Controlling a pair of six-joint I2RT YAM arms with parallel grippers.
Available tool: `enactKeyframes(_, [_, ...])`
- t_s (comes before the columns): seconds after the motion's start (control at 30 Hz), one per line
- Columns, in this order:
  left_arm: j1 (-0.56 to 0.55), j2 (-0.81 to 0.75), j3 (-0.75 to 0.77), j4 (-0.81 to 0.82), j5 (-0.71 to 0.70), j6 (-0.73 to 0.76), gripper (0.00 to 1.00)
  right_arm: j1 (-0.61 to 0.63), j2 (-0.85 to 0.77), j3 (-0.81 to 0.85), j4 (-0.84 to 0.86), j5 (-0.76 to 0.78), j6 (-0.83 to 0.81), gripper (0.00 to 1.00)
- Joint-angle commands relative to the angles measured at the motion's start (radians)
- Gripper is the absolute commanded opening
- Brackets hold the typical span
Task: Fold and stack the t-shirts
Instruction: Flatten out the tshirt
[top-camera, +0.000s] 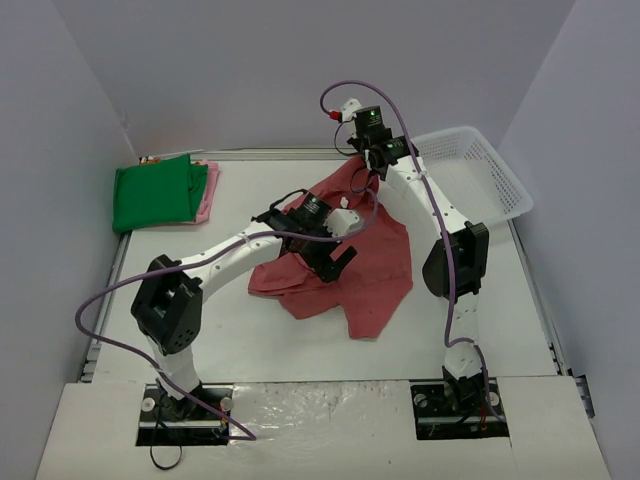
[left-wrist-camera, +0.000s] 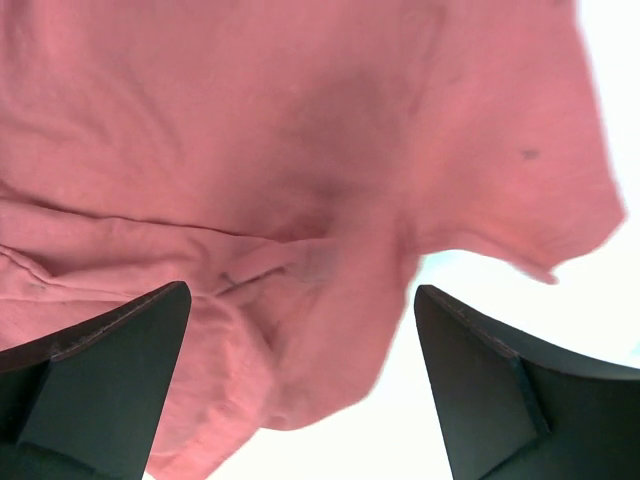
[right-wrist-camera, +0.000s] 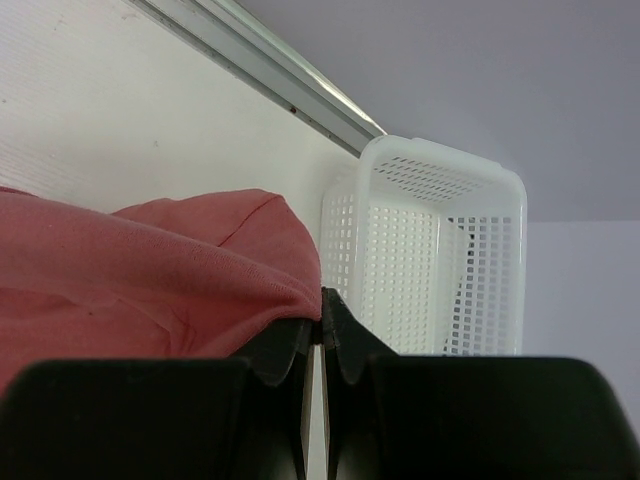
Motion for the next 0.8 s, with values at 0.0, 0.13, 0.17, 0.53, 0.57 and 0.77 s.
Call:
enactKeyframes(0.0, [0.013,-0.064,0.013,-0.028,0.079,-0.11,0.94,-0.003,0.013,-0.006,0.021,0.039,-0.012,0.0])
enactKeyframes(0.13, [0.028,-0.067,0.021,-0.036,0.243,-0.256,0.94,-0.003,0.021,-0.014,0.021,0.056,-0.02,0.0])
enactKeyframes(0.17, [0.031,-0.069,0.016,-0.028,0.265,-0.273,0.94,-0.003,0.021,-0.015,0.021,0.062,-0.022,0.0])
enactKeyframes(0.53, [0.054,-0.012,-0.032,0.013,0.314,-0.462,0.94,0.0,0.047,-0.02,0.021,0.082,-0.029,0.0])
enactKeyframes(0.57, [0.054,-0.003,-0.029,0.008,0.308,-0.466,0.94,0.0,0.049,-0.02,0.021,0.084,-0.029,0.0])
enactKeyframes(0.77, [0.05,0.061,0.024,-0.045,0.234,-0.468,0.95,0.0,0.053,-0.019,0.021,0.085,-0.031,0.0])
